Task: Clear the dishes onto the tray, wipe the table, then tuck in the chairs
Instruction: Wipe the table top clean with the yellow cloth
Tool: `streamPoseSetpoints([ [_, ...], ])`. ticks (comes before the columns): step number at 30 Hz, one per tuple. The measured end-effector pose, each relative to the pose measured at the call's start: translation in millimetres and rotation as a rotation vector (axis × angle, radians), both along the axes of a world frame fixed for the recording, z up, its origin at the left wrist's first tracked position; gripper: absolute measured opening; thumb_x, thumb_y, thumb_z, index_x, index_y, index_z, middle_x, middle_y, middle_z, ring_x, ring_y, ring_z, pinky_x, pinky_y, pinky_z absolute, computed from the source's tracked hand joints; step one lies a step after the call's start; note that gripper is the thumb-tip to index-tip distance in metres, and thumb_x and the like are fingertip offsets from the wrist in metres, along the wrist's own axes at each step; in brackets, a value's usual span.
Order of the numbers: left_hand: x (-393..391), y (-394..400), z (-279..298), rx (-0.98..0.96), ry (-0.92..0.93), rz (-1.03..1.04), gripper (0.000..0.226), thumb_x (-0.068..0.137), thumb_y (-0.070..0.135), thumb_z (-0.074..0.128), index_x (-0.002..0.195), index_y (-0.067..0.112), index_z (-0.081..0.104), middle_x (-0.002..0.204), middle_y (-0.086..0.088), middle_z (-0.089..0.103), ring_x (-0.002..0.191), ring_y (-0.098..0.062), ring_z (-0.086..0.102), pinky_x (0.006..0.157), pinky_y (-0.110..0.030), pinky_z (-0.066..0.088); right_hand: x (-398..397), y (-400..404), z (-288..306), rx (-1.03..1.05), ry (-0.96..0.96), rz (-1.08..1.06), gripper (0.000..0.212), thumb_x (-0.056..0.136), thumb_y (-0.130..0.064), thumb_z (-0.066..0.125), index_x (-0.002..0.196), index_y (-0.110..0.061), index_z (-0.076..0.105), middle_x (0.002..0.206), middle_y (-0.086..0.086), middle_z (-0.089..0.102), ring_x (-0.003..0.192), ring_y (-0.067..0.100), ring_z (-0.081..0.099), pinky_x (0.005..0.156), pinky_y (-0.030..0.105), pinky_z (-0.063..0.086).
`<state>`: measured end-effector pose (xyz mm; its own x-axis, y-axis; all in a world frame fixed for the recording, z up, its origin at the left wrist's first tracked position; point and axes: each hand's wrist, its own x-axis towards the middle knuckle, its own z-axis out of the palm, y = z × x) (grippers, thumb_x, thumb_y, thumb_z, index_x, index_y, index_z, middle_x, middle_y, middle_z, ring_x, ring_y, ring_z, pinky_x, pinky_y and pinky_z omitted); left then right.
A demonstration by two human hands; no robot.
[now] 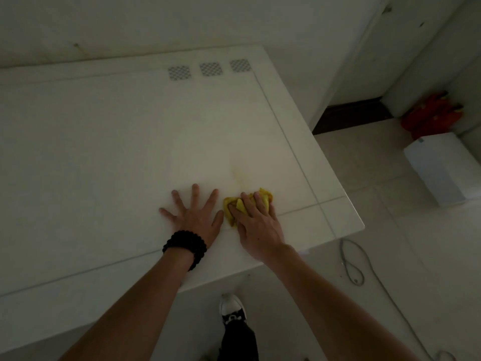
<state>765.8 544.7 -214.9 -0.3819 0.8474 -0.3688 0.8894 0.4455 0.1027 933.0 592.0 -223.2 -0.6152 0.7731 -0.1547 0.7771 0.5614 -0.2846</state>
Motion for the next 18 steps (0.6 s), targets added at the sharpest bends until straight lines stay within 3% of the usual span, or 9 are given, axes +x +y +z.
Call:
streamPoseSetpoints([
  [8, -14.5, 41.1, 2.1, 0.005, 0.011, 0.068, 0.057, 0.093, 0.066, 0.015, 0.147, 0.054, 0.000, 0.162, 0.004, -0.015, 0.143, -0.047, -0.014, 0.104, -0.078, 0.003, -30.0, 50.9, 3.2, 0.014, -0.015, 0.061, 0.054, 0.094, -0.037, 0.039, 0.149, -0.039, 0.039, 0.165, -0.001, 0.020, 0.153, 0.032, 0.009, 0.120, 0.058, 0.011],
  [18, -55.2, 95.2, 1.9, 0.023, 0.021, 0.136, 0.058, 0.094, 0.063, 0.017, 0.149, 0.050, -0.001, 0.162, 0.002, -0.014, 0.145, -0.042, -0.011, 0.108, -0.074, 0.004, -81.2, 121.5, 1.8, 0.038, 0.029, 0.085, 0.065, 0.088, -0.045, 0.017, 0.146, -0.036, 0.044, 0.163, 0.001, 0.027, 0.152, 0.035, 0.016, 0.118, 0.060, 0.019],
])
